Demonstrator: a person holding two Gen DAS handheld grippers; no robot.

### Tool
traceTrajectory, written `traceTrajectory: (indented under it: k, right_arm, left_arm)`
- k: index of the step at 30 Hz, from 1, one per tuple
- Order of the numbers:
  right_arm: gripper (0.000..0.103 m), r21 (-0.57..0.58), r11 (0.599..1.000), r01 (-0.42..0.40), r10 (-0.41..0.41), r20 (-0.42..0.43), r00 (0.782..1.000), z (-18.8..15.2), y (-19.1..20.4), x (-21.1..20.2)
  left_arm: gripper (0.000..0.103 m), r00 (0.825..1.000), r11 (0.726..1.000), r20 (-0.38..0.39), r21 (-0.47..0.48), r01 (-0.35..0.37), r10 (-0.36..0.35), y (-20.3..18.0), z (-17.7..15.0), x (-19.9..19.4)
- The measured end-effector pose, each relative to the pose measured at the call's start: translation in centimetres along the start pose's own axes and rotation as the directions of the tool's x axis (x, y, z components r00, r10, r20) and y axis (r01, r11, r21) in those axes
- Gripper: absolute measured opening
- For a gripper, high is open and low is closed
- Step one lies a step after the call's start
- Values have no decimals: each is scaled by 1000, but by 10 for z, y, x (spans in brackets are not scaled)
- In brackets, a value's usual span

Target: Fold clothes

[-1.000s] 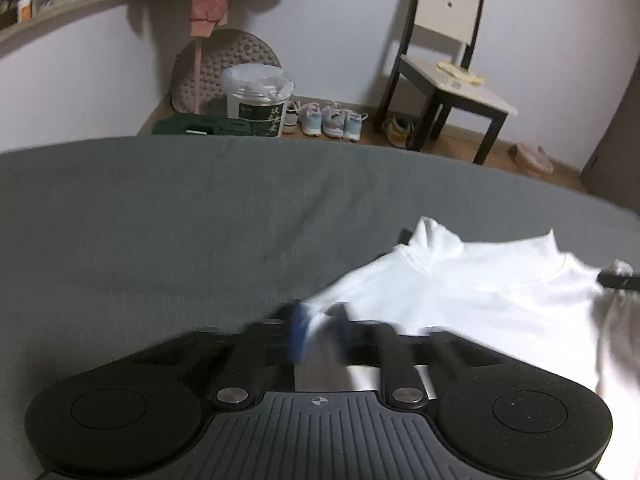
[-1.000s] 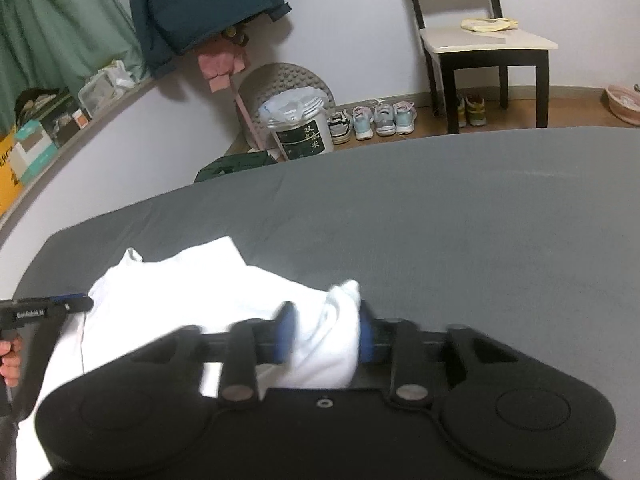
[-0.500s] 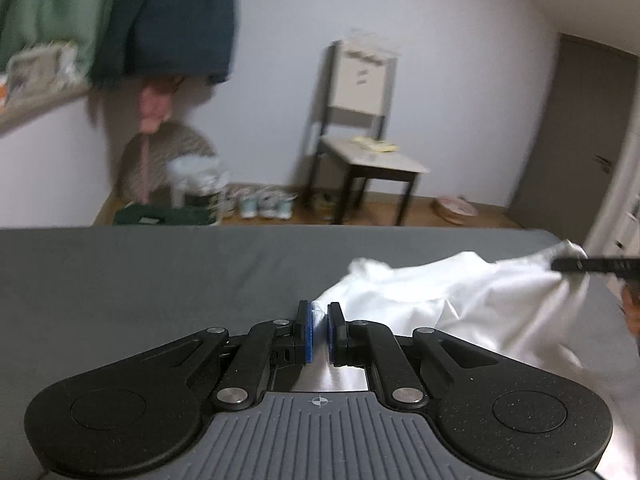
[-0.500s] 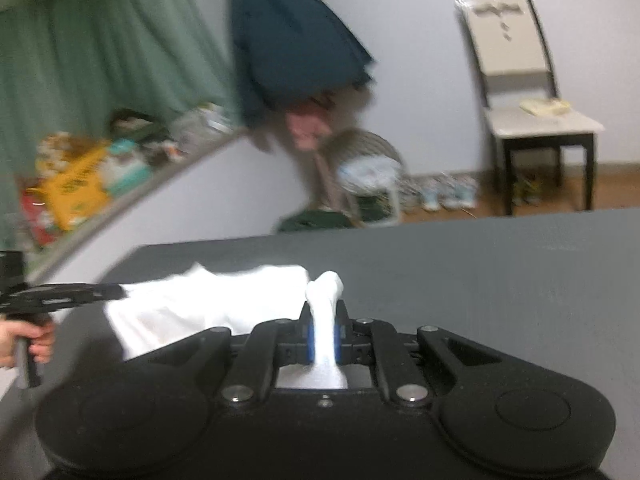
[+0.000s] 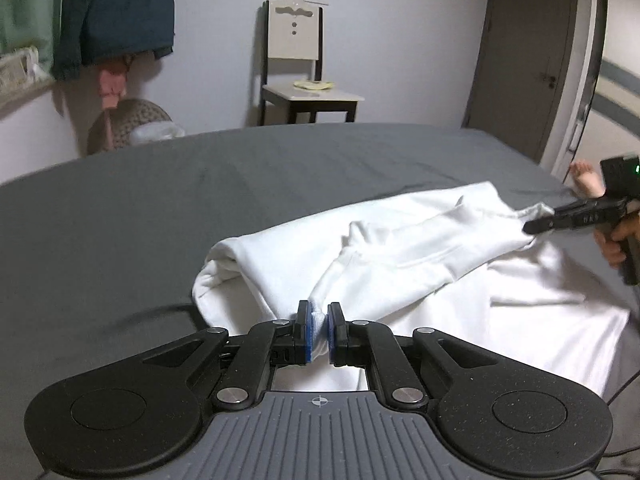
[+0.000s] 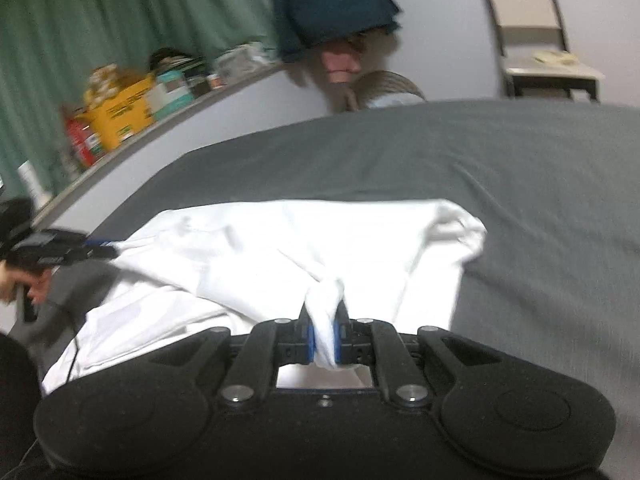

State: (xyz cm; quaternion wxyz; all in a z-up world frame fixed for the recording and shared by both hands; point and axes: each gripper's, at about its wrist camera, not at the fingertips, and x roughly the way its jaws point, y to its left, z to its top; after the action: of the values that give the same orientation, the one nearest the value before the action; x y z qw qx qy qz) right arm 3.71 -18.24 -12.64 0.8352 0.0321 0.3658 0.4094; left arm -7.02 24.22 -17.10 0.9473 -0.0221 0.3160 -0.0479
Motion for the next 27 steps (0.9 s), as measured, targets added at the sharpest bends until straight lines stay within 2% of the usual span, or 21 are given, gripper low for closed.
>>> traceTrajectory:
  k: [3, 4, 5, 6, 7, 8, 9, 10, 11, 15, 18, 20, 23, 24, 25, 26, 27]
  right_arm:
    - [11, 39, 999, 1, -2, 12, 1000, 1, -2, 1]
    - [21, 48, 999, 2, -3, 9, 1000, 2, -2, 2]
    - [37, 57, 998, 4, -4, 7, 1000, 2, -2, 2]
    - [43, 59, 998, 5, -6, 6, 1000, 2, -2, 2]
    - [46, 26, 1000, 7, -7, 10, 1000, 1, 3, 0]
    - [46, -7, 1000, 9, -9, 14, 1000, -1, 7, -3]
    - [46, -44, 999, 13, -12, 19, 1000, -2, 12, -6]
    - [46, -100, 995, 30, -27, 27, 999, 0, 19, -9]
    - [46, -158, 986, 46, -41, 34, 999, 1, 27, -12]
    - [47, -421, 906, 39, -37, 13, 999, 8, 61, -18]
    - [49, -519, 854, 31, -63, -42, 997, 23, 78, 2]
    - [51, -552, 834, 14, -75, -89, 993, 31, 80, 21]
    - [51, -512, 857, -51, -66, -208, 976, 42, 68, 49]
    - [50, -484, 872, -81, -48, -248, 968, 46, 62, 57]
    - [47, -459, 882, -106, -22, -265, 964, 49, 57, 61]
    - [39, -445, 887, -125, 0, -271, 963, 51, 55, 62]
    - [35, -438, 888, -139, 13, -278, 961, 53, 54, 63]
  left_arm:
    - [7, 999, 996, 4, 74, -51, 50, -14, 5, -4]
    - [7, 998, 992, -2, 111, -65, 65, -20, 6, -6]
    - [8, 998, 991, -22, 122, -56, 59, -25, 7, -8]
    - [20, 998, 990, -43, 132, -47, 53, -29, 8, -11]
    - [41, 998, 988, -35, 148, -42, 48, -32, 10, -16]
    - [54, 999, 986, -27, 163, -37, 42, -34, 11, -20]
    - [79, 999, 983, -19, 179, -33, 37, -36, 13, -25]
    - [95, 999, 980, -10, 195, -29, 32, -39, 15, -30]
    - [98, 998, 968, 30, 243, -56, 50, -44, 17, -36]
    - [98, 1000, 924, -23, 382, -2, 12, -57, 33, -30]
    - [98, 995, 890, -87, 455, -10, 56, -64, 40, -3]
    - [98, 987, 866, -129, 500, -14, 90, -68, 44, 16]
    - [97, 978, 885, -206, 463, 55, 47, -63, 45, 34]
    - [89, 973, 888, -227, 455, 75, 34, -62, 45, 40]
    - [67, 969, 884, -245, 460, 80, 40, -61, 43, 45]
    - [56, 965, 881, -257, 468, 74, 55, -60, 41, 49]
    - [44, 961, 892, -274, 444, 83, 47, -56, 39, 52]
